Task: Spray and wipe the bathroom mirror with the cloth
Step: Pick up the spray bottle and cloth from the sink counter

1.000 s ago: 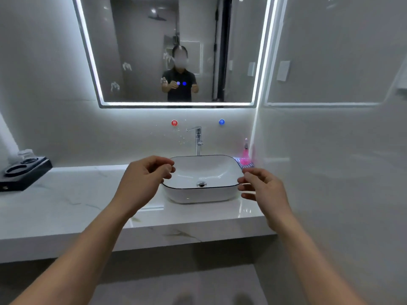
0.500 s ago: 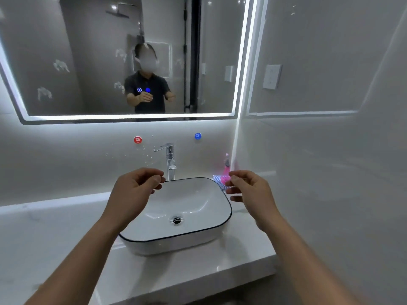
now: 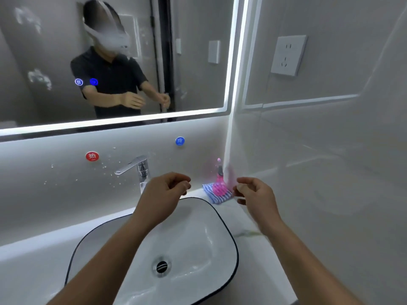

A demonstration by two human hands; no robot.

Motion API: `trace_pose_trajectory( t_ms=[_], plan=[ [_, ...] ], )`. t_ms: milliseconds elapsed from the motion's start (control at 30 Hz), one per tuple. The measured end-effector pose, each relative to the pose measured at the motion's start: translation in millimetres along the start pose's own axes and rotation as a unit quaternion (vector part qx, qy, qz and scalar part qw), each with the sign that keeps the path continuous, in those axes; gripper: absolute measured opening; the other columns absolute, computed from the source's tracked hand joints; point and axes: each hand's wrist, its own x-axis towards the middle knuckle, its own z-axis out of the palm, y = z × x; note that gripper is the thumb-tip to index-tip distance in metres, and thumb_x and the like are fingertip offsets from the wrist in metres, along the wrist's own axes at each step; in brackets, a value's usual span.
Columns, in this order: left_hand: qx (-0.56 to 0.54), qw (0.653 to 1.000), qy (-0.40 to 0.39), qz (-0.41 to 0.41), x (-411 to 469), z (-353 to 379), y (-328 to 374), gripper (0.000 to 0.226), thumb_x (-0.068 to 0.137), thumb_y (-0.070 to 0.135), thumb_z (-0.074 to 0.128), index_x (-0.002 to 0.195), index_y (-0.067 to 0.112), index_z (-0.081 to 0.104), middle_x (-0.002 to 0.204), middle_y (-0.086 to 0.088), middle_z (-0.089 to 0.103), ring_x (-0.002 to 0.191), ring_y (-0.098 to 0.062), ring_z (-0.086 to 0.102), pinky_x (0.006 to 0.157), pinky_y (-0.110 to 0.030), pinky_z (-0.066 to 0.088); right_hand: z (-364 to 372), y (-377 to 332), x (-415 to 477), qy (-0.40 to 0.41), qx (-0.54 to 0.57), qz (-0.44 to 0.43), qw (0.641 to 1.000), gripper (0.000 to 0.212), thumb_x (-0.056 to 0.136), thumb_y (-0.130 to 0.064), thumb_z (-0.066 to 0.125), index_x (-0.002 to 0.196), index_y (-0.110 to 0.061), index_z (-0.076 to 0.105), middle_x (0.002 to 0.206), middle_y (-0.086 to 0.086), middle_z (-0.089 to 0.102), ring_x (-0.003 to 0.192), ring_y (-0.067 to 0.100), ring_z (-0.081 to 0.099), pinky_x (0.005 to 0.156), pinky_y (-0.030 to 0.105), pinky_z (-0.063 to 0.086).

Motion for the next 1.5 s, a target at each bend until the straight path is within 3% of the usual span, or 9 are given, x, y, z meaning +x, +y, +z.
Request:
trace_pose_trajectory(
  t_ms=[267, 400, 500, 600, 867, 1067, 1267, 1400, 1500],
  plan=[
    [0.047, 0.993, -0.030, -0.102, 147.3, 78.6, -63.5, 0.014, 0.081, 0.017, 0.059, 0.090, 0.022, 0.070, 0.082, -0.006, 0.074, 0.078, -0.021, 0.067, 0.076, -0.032, 0.053, 12.1, 74.7, 156.9, 0.010, -0.044, 0.030, 0.999, 0.041, 0.077, -0.005, 0.060, 0.118, -0.006, 0.056, 0.107, 0.006, 0.063, 0.082, 0.008, 0.059, 0.068, 0.012, 0.042],
    [0.055, 0.977, -0.072, -0.191, 218.2, 131.6, -117.4, 0.022, 0.082, 0.009, 0.057, 0.101, 0.011, 0.069, 0.082, -0.005, 0.070, 0.068, -0.015, 0.065, 0.053, -0.018, 0.043, 18.6, 129.7, 234.2, -0.019, -0.075, 0.069, 0.995, 0.056, 0.074, -0.009, 0.067, 0.127, -0.006, 0.048, 0.124, 0.008, 0.056, 0.105, 0.016, 0.054, 0.091, 0.028, 0.043],
    [0.047, 0.964, -0.074, -0.253, 263.6, 164.8, -162.7, 0.019, 0.081, 0.007, 0.058, 0.096, 0.013, 0.069, 0.079, -0.004, 0.067, 0.070, -0.019, 0.066, 0.055, -0.019, 0.044, 33.5, 171.8, 281.5, -0.052, -0.120, 0.100, 0.986, 0.059, 0.072, -0.013, 0.071, 0.126, -0.011, 0.048, 0.129, 0.011, 0.058, 0.115, 0.023, 0.056, 0.100, 0.041, 0.045],
    [0.030, 0.949, -0.071, -0.305, 290.6, 185.9, -194.3, 0.014, 0.079, 0.006, 0.053, 0.083, 0.015, 0.063, 0.076, -0.010, 0.064, 0.069, -0.023, 0.060, 0.063, -0.028, 0.041, 47.5, 195.4, 309.2, -0.070, -0.149, 0.105, 0.981, 0.070, 0.073, -0.011, 0.070, 0.135, -0.017, 0.038, 0.135, 0.006, 0.052, 0.121, 0.021, 0.050, 0.100, 0.033, 0.042],
    [0.000, 0.868, -0.091, -0.489, 330.5, 257.0, -245.5, 0.008, 0.089, 0.005, 0.052, 0.085, 0.002, 0.047, 0.105, -0.021, 0.054, 0.101, -0.035, 0.059, 0.073, -0.038, 0.049, 77.1, 246.9, 357.3, -0.134, -0.207, 0.091, 0.965, 0.070, 0.070, -0.009, 0.066, 0.130, -0.030, 0.038, 0.101, -0.007, 0.061, 0.094, 0.019, 0.059, 0.086, 0.033, 0.050],
    [-0.057, 0.857, -0.015, -0.512, 334.0, 282.5, -271.0, 0.006, 0.083, -0.002, 0.051, 0.082, -0.005, 0.056, 0.090, -0.033, 0.061, 0.087, -0.039, 0.065, 0.079, -0.046, 0.055, 73.5, 262.0, 358.7, -0.113, -0.215, 0.026, 0.970, 0.067, 0.073, -0.020, 0.064, 0.133, -0.035, 0.037, 0.091, -0.015, 0.054, 0.081, 0.008, 0.054, 0.080, 0.023, 0.047],
    [-0.207, 0.819, 0.015, -0.535, 328.0, 282.9, -246.5, 0.018, 0.077, -0.003, 0.049, 0.061, 0.005, 0.049, 0.044, -0.010, 0.045, 0.037, -0.018, 0.045, 0.038, -0.017, 0.033, 57.9, 241.2, 339.7, -0.032, -0.222, -0.073, 0.972, 0.052, 0.078, -0.027, 0.059, 0.127, -0.040, 0.048, 0.081, -0.003, 0.067, 0.068, 0.009, 0.057, 0.064, 0.009, 0.044],
    [-0.253, 0.844, 0.043, -0.472, 318.7, 252.4, -213.1, 0.027, 0.082, 0.012, 0.046, 0.099, 0.000, 0.063, 0.090, -0.016, 0.069, 0.083, -0.027, 0.065, 0.060, -0.029, 0.047, 52.5, 201.1, 318.4, 0.023, -0.180, -0.130, 0.975, 0.049, 0.078, -0.019, 0.058, 0.117, -0.048, 0.053, 0.076, 0.012, 0.069, 0.059, 0.018, 0.053, 0.058, 0.024, 0.047],
    [-0.327, 0.846, 0.045, -0.420, 302.7, 206.9, -184.4, 0.029, 0.082, 0.015, 0.043, 0.100, 0.001, 0.061, 0.089, -0.016, 0.068, 0.077, -0.029, 0.064, 0.061, -0.031, 0.049, 59.4, 157.3, 295.4, 0.030, -0.106, -0.157, 0.981, 0.045, 0.080, -0.009, 0.060, 0.121, -0.029, 0.057, 0.071, 0.007, 0.068, 0.060, 0.019, 0.057, 0.052, 0.012, 0.044]
  ],
)
